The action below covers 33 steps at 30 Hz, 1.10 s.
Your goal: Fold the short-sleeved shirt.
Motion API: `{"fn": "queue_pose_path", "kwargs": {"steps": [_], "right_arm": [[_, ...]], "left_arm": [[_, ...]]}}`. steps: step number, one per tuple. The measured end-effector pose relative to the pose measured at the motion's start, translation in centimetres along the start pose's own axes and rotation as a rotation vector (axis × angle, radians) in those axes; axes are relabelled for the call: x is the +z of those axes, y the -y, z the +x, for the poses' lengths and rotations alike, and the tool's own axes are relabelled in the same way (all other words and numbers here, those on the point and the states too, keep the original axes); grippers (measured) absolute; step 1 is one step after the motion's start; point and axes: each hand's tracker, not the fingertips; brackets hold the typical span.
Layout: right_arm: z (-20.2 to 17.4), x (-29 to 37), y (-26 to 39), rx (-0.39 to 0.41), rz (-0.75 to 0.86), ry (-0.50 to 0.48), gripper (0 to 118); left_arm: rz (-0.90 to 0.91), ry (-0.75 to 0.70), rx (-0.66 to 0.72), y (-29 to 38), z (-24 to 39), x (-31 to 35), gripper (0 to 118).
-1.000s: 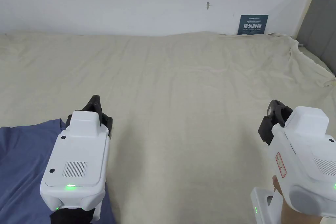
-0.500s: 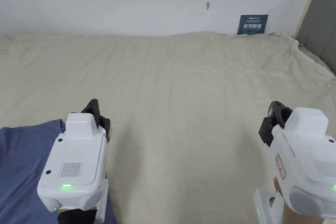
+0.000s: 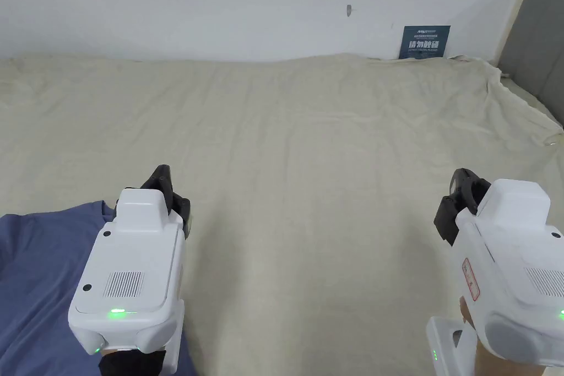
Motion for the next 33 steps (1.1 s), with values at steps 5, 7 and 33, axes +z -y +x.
{"fn": "queue_pose_path", "kwargs": {"steps": [5, 7, 33], "right_arm": [[-0.1, 0.3, -0.1, 0.004, 0.0, 0.001, 0], [0.3, 0.0, 0.1, 0.004, 0.0, 0.001, 0], [-10.7, -2.4, -0.8, 0.044, 0.026, -0.275, 0]], "left_arm": [[-0.004, 0.0, 0.003, 0.0, -0.1, 0.1, 0], [-0.005, -0.002, 0.004, 0.0, -0.1, 0.1, 0], [-0.021, -0.263, -0.026, 0.3, -10.7, 4.1, 0]]}}
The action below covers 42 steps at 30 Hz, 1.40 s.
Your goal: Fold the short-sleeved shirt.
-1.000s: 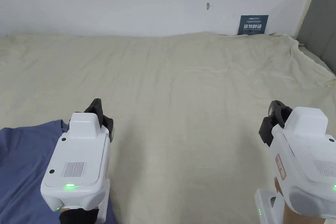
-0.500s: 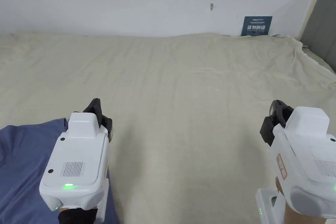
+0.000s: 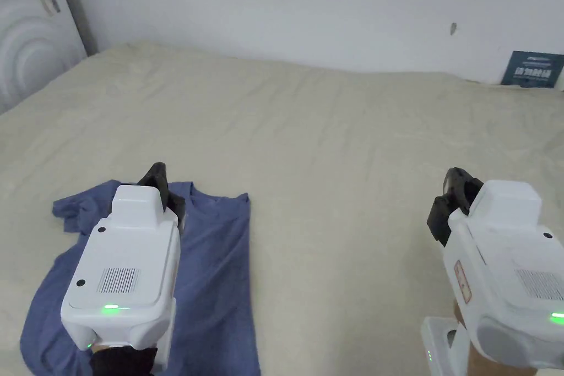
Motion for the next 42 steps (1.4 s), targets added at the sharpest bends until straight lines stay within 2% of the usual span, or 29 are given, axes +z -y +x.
{"fn": "queue_pose_path", "kwargs": {"steps": [9, 17, 27, 42], "right_arm": [[-8.3, -2.1, 0.0, 0.005, 0.001, -0.202, 0], [-12.6, -2.8, 0.6, 0.011, -0.005, -0.295, 0], [-14.0, -2.4, 0.5, 0.021, -0.004, -0.331, 0], [-13.2, -3.1, 0.3, 0.029, -0.008, -0.302, 0]], "left_arm": [[-0.033, -0.222, -0.008, 0.8, -9.6, 2.7, 0], [-0.058, -0.338, -0.026, 1.5, -14.8, 5.1, 0], [-0.066, -0.368, -0.028, 1.9, -16.1, 6.1, 0], [-0.086, -0.282, -0.031, 2.3, -14.1, 3.1, 0]]}}
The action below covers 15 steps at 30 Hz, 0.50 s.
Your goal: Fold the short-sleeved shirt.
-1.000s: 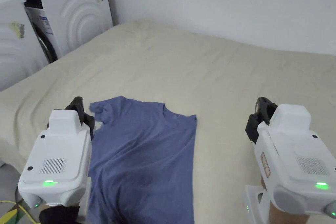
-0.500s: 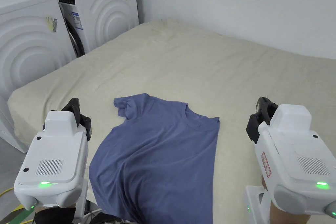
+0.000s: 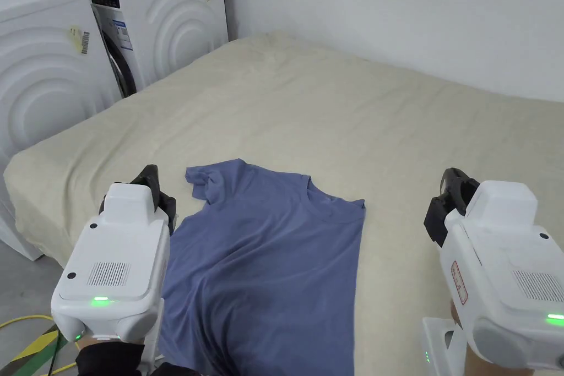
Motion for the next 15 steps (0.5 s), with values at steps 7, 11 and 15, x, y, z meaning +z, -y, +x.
{"fn": "queue_pose_path", "kwargs": {"steps": [7, 11, 15], "right_arm": [[0.5, -1.2, 0.4, 0.013, -0.023, 0.011, 0], [1.2, -2.2, 0.9, 0.015, -0.039, 0.026, 0], [2.3, -3.3, 1.7, 0.021, -0.059, 0.049, 0]], "left_arm": [[-0.143, 0.141, -0.04, 1.0, 3.2, -4.5, 0], [-0.312, 0.223, -0.101, 2.8, 5.5, -8.5, 0], [-0.511, 0.311, -0.13, 5.0, 7.9, -12.2, 9]]}}
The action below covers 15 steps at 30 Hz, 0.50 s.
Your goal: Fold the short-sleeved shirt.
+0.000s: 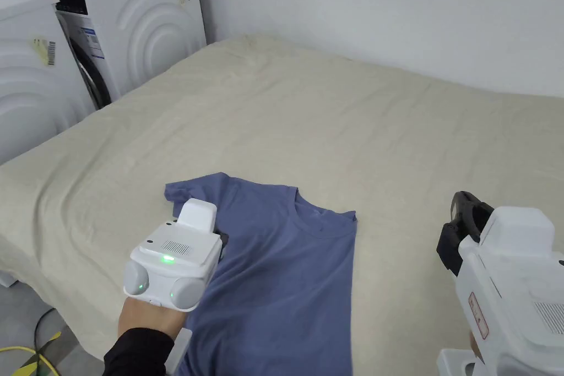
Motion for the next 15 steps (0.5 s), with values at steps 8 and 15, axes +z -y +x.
{"fn": "queue_pose_path", "kwargs": {"steps": [8, 15], "right_arm": [[1.7, -2.0, 1.9, 0.009, -0.056, 0.043, 0], [2.7, -3.1, 3.5, 0.008, -0.104, 0.063, 0]], "left_arm": [[-0.272, 0.055, 0.047, 0.9, 1.4, -6.7, 91], [-0.43, 0.08, 0.054, 1.9, 1.8, -9.8, 104]]}}
